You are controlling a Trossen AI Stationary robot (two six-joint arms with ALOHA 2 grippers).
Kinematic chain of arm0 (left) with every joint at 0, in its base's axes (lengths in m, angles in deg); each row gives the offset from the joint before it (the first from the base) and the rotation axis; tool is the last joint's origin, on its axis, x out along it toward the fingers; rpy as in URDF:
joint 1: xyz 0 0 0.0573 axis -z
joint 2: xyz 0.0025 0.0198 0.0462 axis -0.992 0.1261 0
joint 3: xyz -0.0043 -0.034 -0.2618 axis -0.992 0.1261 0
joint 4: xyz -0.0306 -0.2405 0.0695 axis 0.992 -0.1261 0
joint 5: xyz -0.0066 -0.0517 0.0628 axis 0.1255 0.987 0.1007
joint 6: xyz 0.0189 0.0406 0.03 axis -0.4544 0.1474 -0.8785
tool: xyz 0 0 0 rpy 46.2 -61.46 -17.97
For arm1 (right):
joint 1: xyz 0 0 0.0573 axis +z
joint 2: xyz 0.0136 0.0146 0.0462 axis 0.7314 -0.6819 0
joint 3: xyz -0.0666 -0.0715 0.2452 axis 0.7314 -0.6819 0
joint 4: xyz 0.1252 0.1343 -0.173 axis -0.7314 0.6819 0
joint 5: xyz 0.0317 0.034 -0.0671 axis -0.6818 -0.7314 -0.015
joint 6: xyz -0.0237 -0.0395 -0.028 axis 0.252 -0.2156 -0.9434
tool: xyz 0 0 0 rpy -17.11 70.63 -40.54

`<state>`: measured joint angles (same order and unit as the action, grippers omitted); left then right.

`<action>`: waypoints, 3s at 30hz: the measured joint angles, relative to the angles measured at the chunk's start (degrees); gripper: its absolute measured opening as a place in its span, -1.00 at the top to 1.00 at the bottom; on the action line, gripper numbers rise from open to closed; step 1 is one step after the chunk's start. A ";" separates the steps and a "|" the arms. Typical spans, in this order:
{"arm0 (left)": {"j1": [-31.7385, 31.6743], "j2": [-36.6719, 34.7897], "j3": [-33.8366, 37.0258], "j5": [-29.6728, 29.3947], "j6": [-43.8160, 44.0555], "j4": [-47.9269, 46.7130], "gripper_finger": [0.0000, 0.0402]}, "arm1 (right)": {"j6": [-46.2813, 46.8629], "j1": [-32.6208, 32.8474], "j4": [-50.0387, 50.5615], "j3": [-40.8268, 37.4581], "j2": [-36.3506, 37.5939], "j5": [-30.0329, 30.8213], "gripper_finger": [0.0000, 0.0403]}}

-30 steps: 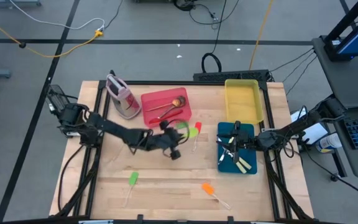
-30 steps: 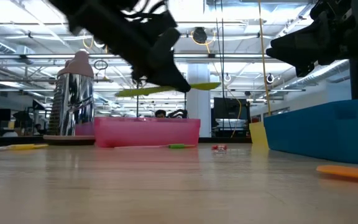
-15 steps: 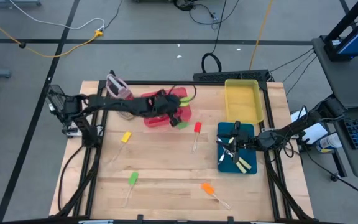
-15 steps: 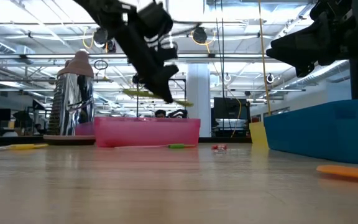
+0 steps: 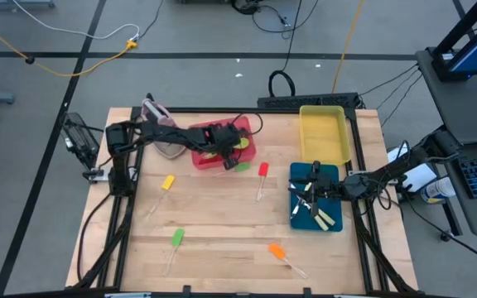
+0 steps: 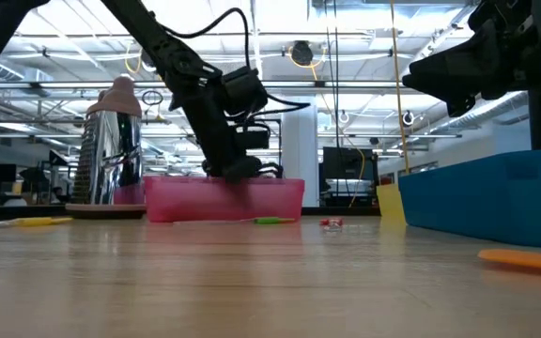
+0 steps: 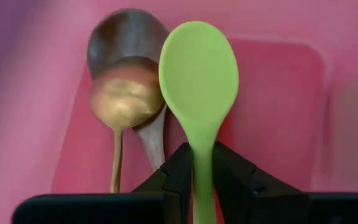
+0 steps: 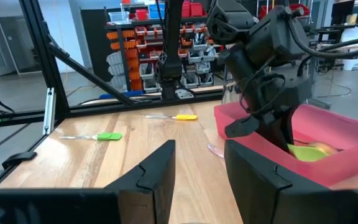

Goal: Pick & Place Kitchen Items
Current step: Put the green serving spoon into the red bin, then put the yellow spatula into the yellow bin

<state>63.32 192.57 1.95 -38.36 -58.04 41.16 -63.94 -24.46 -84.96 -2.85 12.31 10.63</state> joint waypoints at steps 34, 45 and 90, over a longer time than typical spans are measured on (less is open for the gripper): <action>22.82 -26.41 -0.01 -1.97 32.67 -35.33 0.48 | -1.05 0.00 1.14 0.00 0.02 0.02 0.36; 28.51 -26.30 0.00 -6.17 45.57 -59.44 0.48 | -1.01 0.00 1.31 0.00 0.02 0.00 0.36; 11.69 -29.58 29.81 10.92 44.37 -39.79 0.48 | 1.79 0.02 2.14 0.00 0.00 0.15 0.36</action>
<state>75.01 162.99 31.77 -27.44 -13.67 1.38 -62.15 -24.44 -82.82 -2.85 12.31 10.78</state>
